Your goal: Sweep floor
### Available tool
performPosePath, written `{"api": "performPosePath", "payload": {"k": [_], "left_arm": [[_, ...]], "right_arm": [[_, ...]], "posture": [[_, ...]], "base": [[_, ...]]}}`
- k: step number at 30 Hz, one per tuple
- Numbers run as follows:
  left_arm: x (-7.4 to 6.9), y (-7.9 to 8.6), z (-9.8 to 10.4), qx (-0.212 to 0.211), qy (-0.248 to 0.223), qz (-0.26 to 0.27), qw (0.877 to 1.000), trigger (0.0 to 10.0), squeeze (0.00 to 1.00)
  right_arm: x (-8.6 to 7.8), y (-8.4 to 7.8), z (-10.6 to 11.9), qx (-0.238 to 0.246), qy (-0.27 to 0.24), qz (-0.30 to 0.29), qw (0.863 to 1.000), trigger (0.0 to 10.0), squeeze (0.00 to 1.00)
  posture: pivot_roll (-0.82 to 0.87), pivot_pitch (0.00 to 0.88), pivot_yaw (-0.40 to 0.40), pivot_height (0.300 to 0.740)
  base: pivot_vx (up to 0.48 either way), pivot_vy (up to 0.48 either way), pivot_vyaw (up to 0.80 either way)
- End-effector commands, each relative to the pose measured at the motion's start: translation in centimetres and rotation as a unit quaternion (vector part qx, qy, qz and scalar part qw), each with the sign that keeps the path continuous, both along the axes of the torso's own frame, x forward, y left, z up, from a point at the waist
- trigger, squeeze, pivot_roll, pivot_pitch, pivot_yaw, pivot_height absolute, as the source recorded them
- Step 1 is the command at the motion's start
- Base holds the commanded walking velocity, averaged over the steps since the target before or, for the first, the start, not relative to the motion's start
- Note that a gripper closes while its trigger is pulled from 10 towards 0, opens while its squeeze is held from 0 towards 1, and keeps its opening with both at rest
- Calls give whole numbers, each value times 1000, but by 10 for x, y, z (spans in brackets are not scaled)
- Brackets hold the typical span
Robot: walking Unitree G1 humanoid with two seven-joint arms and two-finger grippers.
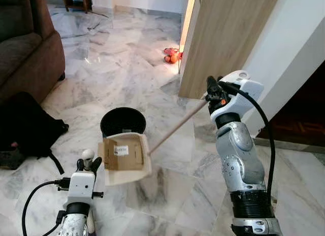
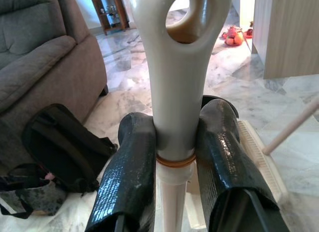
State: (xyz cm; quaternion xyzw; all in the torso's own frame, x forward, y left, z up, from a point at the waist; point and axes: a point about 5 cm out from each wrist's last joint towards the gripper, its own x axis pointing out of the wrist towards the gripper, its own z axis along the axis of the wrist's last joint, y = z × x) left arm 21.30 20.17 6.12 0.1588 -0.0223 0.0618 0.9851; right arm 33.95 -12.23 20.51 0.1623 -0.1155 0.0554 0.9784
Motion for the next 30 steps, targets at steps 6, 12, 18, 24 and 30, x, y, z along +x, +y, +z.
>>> {"api": "performPosePath", "payload": {"k": [6,12,18,24,30], "left_arm": [[0,1,-1,5,-2,3,1000,10000,0],[-1,2,-1,4,1,6,1000,10000,0],[-4,6,-2,7,2,15,1000,10000,0],[-12,9,0,12,-4,27,1000,10000,0],[-23,17,15,29,-33,55,997,10000,0]], "right_arm": [[1,-2,22,19,-42,-6,999,10000,0],[2,3,21,23,-40,1,999,10000,0],[2,5,21,25,-41,3,999,10000,0],[2,5,25,27,-47,1,999,10000,0],[2,6,27,28,-50,4,998,10000,0]], "posture": [[142,95,-103,740],[148,96,-103,740],[150,96,-101,740],[150,91,-96,740],[160,86,-96,740]], "base": [[0,0,0],[0,0,0],[0,0,0],[0,0,0],[0,0,0]]}}
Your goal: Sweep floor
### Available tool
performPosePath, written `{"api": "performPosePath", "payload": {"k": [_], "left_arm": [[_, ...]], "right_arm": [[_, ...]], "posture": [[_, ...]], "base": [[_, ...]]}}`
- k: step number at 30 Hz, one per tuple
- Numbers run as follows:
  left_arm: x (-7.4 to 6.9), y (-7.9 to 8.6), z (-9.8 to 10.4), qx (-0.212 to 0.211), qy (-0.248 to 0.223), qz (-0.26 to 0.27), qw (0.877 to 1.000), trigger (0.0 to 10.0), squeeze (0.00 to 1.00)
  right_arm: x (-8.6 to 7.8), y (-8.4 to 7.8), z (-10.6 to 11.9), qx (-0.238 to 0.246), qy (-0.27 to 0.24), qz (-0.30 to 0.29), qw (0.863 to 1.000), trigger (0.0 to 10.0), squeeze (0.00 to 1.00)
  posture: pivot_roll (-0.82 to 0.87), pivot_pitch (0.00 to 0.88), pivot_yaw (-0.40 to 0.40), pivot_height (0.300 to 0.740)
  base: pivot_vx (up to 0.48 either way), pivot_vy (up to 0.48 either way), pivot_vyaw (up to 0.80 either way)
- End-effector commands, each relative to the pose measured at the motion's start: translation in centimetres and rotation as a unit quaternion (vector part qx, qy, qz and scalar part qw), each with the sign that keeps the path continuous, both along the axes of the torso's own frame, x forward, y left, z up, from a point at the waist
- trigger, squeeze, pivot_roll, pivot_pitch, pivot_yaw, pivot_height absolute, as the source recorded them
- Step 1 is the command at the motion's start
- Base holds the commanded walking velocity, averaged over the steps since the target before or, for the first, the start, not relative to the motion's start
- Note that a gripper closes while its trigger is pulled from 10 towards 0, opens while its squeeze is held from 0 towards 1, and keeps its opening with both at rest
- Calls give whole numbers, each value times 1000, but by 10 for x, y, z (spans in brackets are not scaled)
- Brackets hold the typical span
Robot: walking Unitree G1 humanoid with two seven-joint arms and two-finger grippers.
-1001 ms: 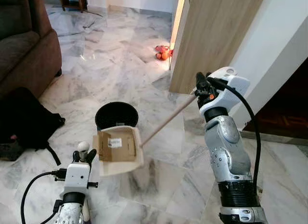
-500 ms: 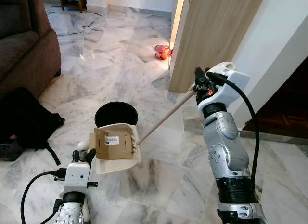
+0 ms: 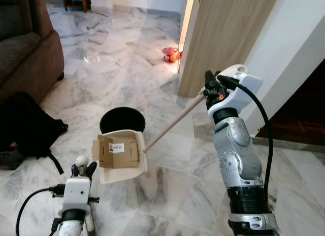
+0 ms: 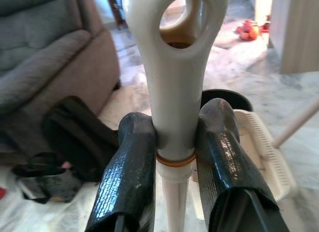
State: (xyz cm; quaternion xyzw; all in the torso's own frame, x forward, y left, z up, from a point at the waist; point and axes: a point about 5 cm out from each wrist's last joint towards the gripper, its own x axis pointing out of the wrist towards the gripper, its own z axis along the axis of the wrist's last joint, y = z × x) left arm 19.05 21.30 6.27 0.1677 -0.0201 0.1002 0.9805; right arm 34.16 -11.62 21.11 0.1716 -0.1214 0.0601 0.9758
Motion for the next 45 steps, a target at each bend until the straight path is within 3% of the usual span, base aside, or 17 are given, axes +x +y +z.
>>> {"api": "performPosePath", "payload": {"k": [1,45], "left_arm": [[-1,6,15,23,-32,19,999,10000,0],[10,7,18,36,-36,26,998,10000,0]], "right_arm": [[0,0,20,19,-44,-1,999,10000,0],[-1,8,16,7,-41,21,999,10000,0]], "posture": [[160,86,-96,740],[166,68,-95,740]], "base": [[0,0,0],[0,0,0]]}}
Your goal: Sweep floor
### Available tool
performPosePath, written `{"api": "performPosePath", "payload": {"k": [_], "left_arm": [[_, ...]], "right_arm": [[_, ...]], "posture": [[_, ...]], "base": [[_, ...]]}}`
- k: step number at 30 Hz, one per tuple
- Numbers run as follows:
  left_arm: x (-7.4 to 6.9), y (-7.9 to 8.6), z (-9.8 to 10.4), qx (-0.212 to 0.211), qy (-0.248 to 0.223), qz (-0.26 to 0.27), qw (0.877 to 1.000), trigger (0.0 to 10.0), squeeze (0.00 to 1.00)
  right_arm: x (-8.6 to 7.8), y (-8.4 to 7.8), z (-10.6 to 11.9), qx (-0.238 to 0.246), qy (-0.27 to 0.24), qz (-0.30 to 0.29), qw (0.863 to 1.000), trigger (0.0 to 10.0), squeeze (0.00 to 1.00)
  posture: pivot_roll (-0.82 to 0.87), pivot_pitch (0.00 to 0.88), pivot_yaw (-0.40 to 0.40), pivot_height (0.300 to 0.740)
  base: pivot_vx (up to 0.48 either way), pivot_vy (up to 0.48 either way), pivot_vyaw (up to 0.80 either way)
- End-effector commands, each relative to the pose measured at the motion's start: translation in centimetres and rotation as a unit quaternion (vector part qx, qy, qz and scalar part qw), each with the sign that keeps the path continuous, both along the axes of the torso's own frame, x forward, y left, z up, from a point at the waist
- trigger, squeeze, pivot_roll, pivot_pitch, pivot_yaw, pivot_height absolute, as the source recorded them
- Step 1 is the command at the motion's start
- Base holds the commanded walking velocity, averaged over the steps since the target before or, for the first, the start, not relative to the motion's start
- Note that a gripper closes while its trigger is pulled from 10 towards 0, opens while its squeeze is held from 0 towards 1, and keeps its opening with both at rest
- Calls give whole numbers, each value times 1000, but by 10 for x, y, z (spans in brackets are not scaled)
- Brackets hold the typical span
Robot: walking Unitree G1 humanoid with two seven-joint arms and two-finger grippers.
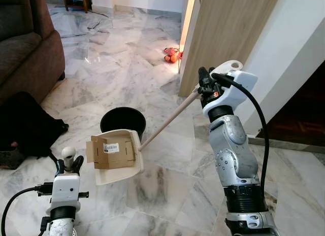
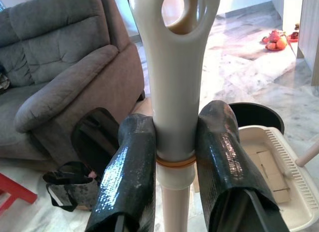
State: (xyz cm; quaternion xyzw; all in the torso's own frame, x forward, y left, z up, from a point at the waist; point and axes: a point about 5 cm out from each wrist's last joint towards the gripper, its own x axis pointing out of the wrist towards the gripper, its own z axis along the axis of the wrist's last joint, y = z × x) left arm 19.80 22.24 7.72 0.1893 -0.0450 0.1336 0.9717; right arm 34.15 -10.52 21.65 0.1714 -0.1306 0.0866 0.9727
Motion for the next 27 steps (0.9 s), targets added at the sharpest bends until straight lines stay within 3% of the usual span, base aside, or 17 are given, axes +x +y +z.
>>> {"api": "performPosePath", "payload": {"k": [1,19,27], "left_arm": [[2,-2,3,12,-6,-4,1000,10000,0],[2,-3,3,10,-5,-2,1000,10000,0],[2,-4,4,10,-7,-3,1000,10000,0]], "right_arm": [[-1,-3,10,10,-27,-2,1000,10000,0],[0,-2,10,8,-22,2,1000,10000,0],[0,-1,10,9,-23,2,1000,10000,0]], "posture": [[164,71,-96,740],[170,80,-101,740],[169,81,-99,740]], "base": [[0,0,0],[0,0,0],[267,0,0]]}}
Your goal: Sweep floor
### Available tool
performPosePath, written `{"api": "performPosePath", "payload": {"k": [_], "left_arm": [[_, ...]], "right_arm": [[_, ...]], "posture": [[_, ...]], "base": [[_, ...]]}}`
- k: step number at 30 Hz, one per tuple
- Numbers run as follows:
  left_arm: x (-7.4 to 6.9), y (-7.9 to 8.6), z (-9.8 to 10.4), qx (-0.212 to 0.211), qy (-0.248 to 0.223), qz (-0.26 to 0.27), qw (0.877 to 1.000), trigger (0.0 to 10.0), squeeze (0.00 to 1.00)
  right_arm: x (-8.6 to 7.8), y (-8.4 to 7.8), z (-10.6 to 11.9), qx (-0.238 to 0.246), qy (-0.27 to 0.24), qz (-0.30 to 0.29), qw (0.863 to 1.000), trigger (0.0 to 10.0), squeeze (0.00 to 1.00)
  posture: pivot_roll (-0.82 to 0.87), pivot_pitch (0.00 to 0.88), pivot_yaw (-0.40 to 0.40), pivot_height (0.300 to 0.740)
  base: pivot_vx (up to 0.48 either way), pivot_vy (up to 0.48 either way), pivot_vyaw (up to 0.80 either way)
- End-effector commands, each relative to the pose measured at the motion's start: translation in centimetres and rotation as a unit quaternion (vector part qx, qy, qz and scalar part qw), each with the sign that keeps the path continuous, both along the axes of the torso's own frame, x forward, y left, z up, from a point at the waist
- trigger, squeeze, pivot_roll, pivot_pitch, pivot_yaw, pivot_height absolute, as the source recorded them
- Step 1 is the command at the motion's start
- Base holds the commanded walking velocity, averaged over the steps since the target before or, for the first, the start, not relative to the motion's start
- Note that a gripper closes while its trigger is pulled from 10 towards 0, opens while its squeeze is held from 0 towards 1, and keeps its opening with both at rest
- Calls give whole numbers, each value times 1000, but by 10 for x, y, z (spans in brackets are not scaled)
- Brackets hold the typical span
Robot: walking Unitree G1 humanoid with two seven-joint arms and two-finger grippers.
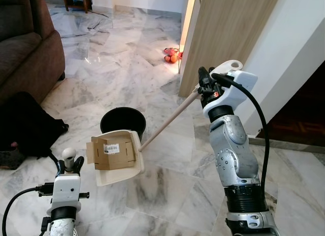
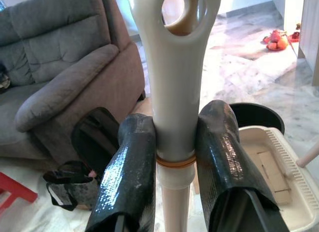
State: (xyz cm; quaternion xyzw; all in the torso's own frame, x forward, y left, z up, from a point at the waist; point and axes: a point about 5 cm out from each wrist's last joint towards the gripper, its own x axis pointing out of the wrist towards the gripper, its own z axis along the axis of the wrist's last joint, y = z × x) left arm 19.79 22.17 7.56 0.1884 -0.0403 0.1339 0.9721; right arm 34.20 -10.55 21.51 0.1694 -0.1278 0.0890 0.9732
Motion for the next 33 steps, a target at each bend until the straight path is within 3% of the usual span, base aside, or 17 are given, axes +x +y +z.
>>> {"api": "performPosePath", "payload": {"k": [1,33], "left_arm": [[3,-3,6,12,-11,-5,1000,10000,0],[4,-3,9,10,-15,-2,1000,10000,0]], "right_arm": [[0,-1,11,11,-25,0,1000,10000,0],[2,-8,22,29,-41,-13,999,10000,0]], "posture": [[169,81,-99,740],[166,109,-96,740]], "base": [[281,0,0],[288,0,0]]}}
